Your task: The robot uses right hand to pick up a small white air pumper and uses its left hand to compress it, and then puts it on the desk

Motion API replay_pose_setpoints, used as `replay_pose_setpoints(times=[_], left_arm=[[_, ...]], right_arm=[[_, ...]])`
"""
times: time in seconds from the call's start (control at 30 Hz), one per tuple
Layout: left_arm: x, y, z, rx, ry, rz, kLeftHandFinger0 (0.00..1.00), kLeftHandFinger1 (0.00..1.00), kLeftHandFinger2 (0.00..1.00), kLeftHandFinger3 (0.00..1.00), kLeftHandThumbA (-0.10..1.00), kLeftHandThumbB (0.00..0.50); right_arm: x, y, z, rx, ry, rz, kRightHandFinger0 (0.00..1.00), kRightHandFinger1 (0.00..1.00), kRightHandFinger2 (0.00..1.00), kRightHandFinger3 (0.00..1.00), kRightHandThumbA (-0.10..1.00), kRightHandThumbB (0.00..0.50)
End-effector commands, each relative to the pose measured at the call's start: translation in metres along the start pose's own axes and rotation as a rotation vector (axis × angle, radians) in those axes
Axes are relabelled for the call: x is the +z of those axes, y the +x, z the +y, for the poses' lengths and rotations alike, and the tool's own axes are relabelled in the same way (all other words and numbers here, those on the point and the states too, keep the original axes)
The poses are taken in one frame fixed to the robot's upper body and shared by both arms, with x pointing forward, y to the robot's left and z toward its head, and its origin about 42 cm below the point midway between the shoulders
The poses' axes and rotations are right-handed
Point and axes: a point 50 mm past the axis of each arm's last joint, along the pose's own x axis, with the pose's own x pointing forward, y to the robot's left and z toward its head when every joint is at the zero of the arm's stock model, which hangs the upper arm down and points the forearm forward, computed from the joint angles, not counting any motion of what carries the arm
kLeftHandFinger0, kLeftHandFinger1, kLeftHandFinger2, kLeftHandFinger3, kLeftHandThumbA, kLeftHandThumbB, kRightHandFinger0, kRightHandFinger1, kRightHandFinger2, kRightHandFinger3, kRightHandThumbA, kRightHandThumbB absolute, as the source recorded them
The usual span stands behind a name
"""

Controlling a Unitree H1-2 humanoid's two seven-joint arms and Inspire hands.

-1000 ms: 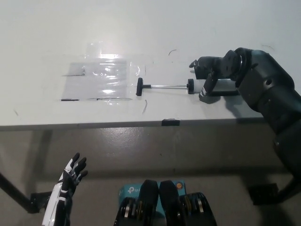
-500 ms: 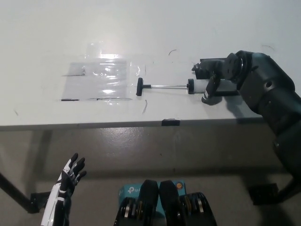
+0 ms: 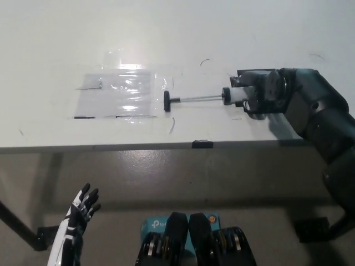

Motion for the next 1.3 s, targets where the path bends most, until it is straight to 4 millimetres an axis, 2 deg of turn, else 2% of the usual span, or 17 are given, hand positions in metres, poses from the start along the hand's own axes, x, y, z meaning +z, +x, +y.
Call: replay_pose_setpoints(times=[0.0,0.03,0.07,0.1,0.13,0.2,0.3,0.4,0.53,0.57,0.6,0.77,0.9,1.0,1.07,1.23,1.27], left_arm=[[0.009,0.000,0.004,-0.002,-0.004,-0.053,1.00,1.00,1.00,1.00,1.00,0.052],[0.009,0.000,0.005,0.000,-0.004,-0.049,1.00,1.00,1.00,1.00,1.00,0.054],[0.008,0.000,0.005,0.000,-0.006,-0.049,1.00,1.00,1.00,1.00,1.00,0.059],[0.009,0.000,0.005,-0.001,-0.009,-0.048,1.00,1.00,1.00,1.00,1.00,0.052],[0.009,-0.001,0.004,-0.001,-0.008,-0.049,1.00,1.00,1.00,1.00,1.00,0.050],[0.009,0.001,0.006,0.000,-0.005,-0.053,1.00,1.00,1.00,1.00,1.00,0.051],[0.009,-0.001,0.008,0.006,-0.005,-0.054,1.00,1.00,1.00,1.00,1.00,0.055],[0.008,-0.005,0.008,0.004,-0.008,-0.048,1.00,1.00,1.00,1.00,1.00,0.054],[0.008,-0.005,0.008,0.009,-0.014,-0.047,1.00,1.00,1.00,1.00,1.00,0.059],[0.008,-0.005,0.008,0.011,-0.017,-0.047,1.00,1.00,1.00,1.00,1.00,0.057],[0.008,-0.009,0.008,0.014,-0.022,-0.039,1.00,1.00,1.00,1.00,1.00,0.057],[0.009,-0.004,0.009,0.019,-0.028,-0.047,1.00,1.00,1.00,1.00,1.00,0.066],[0.010,-0.005,0.009,0.020,-0.023,-0.052,1.00,1.00,1.00,1.00,1.00,0.058],[0.010,-0.005,0.009,0.020,-0.019,-0.053,1.00,1.00,1.00,1.00,1.00,0.065],[0.010,-0.004,0.009,0.023,-0.022,-0.060,1.00,1.00,1.00,1.00,1.00,0.077],[0.017,-0.005,0.013,0.058,-0.041,-0.087,1.00,1.00,1.00,1.00,1.00,0.078],[0.020,-0.004,0.015,0.070,-0.050,-0.099,1.00,1.00,1.00,1.00,1.00,0.078]], right_arm=[[-0.021,0.002,0.012,-0.120,-0.088,0.031,0.01,0.29,0.50,0.40,-0.10,0.173],[-0.023,0.003,0.014,-0.151,-0.080,0.004,0.05,0.37,0.59,0.41,-0.10,0.189],[-0.023,0.003,0.015,-0.160,-0.077,-0.001,0.01,0.36,0.61,0.42,-0.10,0.188],[-0.025,0.003,0.016,-0.191,-0.077,-0.020,0.00,0.41,0.76,0.56,-0.10,0.176],[-0.025,0.003,0.016,-0.200,-0.073,-0.024,0.00,0.47,0.85,0.72,-0.10,0.172],[-0.025,0.002,0.017,-0.226,-0.060,-0.034,0.00,0.52,0.91,0.93,-0.10,0.177],[-0.024,0.002,0.015,-0.237,-0.059,-0.042,0.01,0.52,0.91,0.97,-0.10,0.187],[-0.027,0.002,0.019,-0.242,-0.053,-0.057,0.01,0.50,0.89,0.97,-0.10,0.183],[-0.029,0.002,0.018,-0.276,-0.067,-0.075,0.04,0.54,0.92,0.93,-0.10,0.188],[-0.029,0.001,0.018,-0.284,-0.067,-0.085,0.09,0.59,0.95,0.93,-0.10,0.189],[-0.028,0.002,0.022,-0.286,-0.064,-0.097,0.14,0.59,0.93,0.89,-0.10,0.195],[-0.025,-0.001,0.011,-0.329,-0.067,-0.131,0.04,0.54,0.92,0.84,-0.10,0.194],[-0.021,-0.003,0.008,-0.374,-0.040,-0.193,0.00,0.33,0.77,0.77,-0.10,0.208],[-0.021,-0.005,0.005,-0.412,-0.023,-0.222,0.00,0.34,0.77,0.72,-0.10,0.207],[-0.022,-0.007,0.004,-0.445,-0.010,-0.252,0.01,0.44,0.84,0.79,-0.10,0.192],[-0.020,-0.016,0.000,-0.489,0.016,-0.353,0.04,0.53,0.83,0.91,-0.10,0.163],[-0.019,-0.020,-0.001,-0.497,0.000,-0.376,0.06,0.54,0.83,0.91,-0.10,0.156]])
